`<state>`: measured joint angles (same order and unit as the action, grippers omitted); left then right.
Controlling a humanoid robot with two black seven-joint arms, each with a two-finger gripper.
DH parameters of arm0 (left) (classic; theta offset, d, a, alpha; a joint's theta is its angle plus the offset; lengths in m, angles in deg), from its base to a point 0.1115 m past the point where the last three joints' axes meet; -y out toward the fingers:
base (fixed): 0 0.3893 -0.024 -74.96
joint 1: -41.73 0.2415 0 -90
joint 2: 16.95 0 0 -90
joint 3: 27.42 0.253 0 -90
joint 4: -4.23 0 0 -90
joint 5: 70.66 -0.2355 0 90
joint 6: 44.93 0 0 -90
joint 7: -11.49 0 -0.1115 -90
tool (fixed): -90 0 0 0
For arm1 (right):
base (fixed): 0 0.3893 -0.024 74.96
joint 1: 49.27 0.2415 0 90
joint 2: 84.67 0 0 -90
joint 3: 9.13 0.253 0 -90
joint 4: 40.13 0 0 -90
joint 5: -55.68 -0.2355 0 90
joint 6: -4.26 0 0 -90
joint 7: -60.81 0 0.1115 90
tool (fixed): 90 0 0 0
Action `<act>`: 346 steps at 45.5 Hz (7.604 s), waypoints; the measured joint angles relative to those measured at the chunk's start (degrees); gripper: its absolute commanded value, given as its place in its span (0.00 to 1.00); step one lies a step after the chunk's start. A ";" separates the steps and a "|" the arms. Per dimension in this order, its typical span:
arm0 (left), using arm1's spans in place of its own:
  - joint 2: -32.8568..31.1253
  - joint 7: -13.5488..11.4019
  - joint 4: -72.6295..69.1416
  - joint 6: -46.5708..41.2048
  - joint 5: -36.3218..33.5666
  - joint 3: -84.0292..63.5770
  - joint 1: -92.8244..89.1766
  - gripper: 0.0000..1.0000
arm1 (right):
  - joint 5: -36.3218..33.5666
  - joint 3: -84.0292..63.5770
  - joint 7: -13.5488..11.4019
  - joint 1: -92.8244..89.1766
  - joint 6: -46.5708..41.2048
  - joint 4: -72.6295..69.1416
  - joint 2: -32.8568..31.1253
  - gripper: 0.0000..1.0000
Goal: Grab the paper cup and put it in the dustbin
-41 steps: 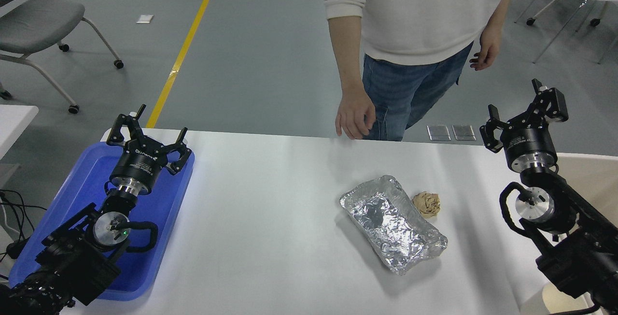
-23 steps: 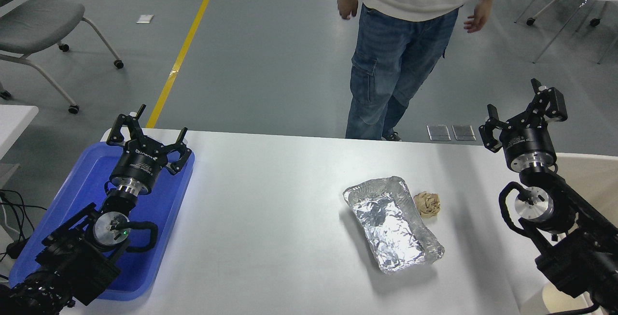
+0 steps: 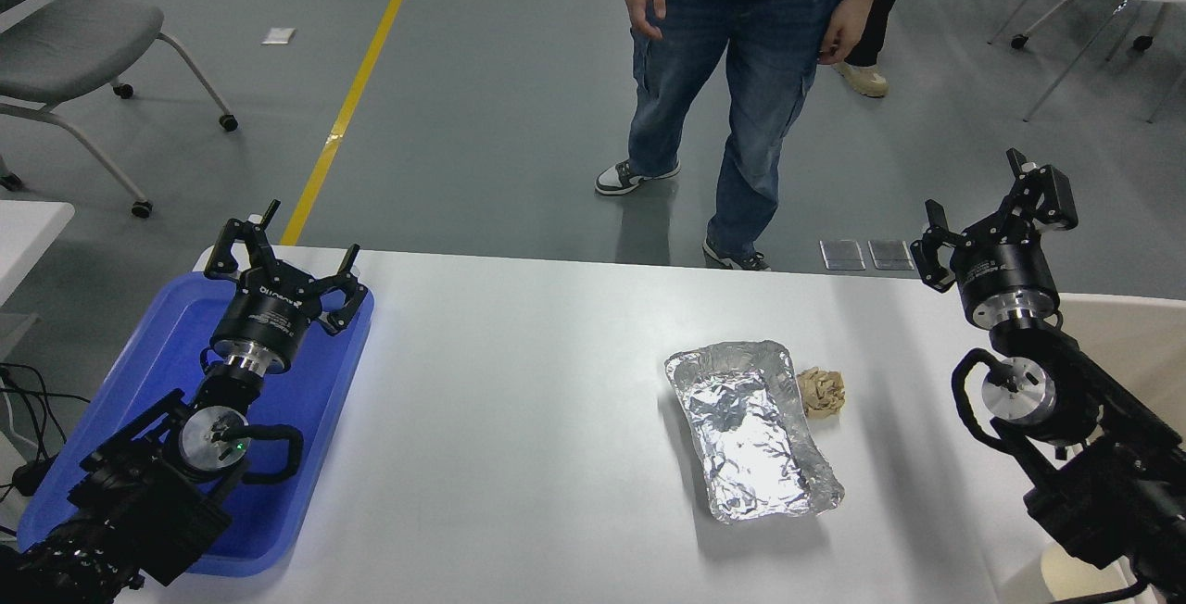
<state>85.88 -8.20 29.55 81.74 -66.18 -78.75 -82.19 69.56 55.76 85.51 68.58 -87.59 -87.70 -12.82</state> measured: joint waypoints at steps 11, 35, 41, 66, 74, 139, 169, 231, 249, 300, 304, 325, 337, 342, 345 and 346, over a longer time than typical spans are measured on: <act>0.00 0.00 0.00 0.00 0.00 0.00 0.00 1.00 | 0.00 -0.35 0.00 0.58 0.01 0.16 -0.10 1.00; 0.00 0.00 0.00 0.00 0.00 0.00 0.00 1.00 | 0.01 -7.83 0.00 5.57 0.45 1.42 -3.75 1.00; 0.00 0.00 0.00 0.02 0.01 0.00 0.00 1.00 | 0.00 -11.14 -0.06 7.18 0.64 1.75 -5.77 1.00; 0.00 0.00 0.00 0.03 0.00 -0.01 0.00 1.00 | -0.54 -50.67 -0.60 26.39 0.33 -2.54 -24.59 1.00; 0.00 0.00 0.00 0.03 0.00 0.01 0.00 1.00 | -0.25 -70.85 -0.70 37.82 -0.53 -5.04 -28.91 1.00; 0.00 0.00 0.00 0.02 0.00 0.01 0.00 1.00 | 31.69 -152.06 -4.24 99.69 -35.45 -24.59 -33.55 1.00; 0.00 0.00 0.00 -0.03 -0.03 0.01 0.00 1.00 | 52.06 -142.79 -4.56 90.18 -32.79 -35.57 -38.08 1.00; 0.00 0.00 0.00 -0.01 0.00 0.01 0.00 1.00 | 52.02 -114.22 -4.55 39.62 -11.30 -18.56 -39.56 0.85; 0.00 0.00 0.00 -0.01 -0.02 0.01 0.00 1.00 | 51.97 -110.87 -4.49 34.01 -6.69 -16.62 -38.01 0.00; 0.00 0.00 0.00 0.07 0.00 -0.01 0.00 1.00 | 52.50 -110.68 -1.12 54.29 -14.41 -20.77 -47.40 0.00; 0.00 0.00 0.00 0.08 0.01 -0.01 0.00 1.00 | 52.35 -110.67 -0.96 59.11 -17.98 -21.09 -48.32 0.00; 0.00 0.00 0.00 0.08 0.00 0.00 0.00 1.00 | 52.01 -110.59 -0.79 78.32 -32.44 -21.07 -49.83 0.00; 0.00 0.00 0.00 0.07 0.00 0.01 0.00 1.00 | 51.93 -110.54 -0.80 84.00 -36.35 -19.77 -49.47 0.00; 0.00 0.00 0.00 0.07 0.00 0.01 0.00 1.00 | 51.40 -110.49 -0.85 84.83 -36.93 -18.04 -49.30 0.00; 0.00 0.00 0.00 0.07 0.00 0.01 0.00 1.00 | 50.42 -110.48 -1.01 84.87 -37.10 -15.62 -49.02 0.00; 0.00 0.00 0.00 0.07 0.00 0.01 0.00 1.00 | 50.07 -110.48 -1.03 84.82 -37.10 -14.81 -48.89 0.00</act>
<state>85.88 -8.20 29.55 81.81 -66.18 -78.74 -82.19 119.64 -54.73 84.48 153.41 -124.69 -102.51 -61.71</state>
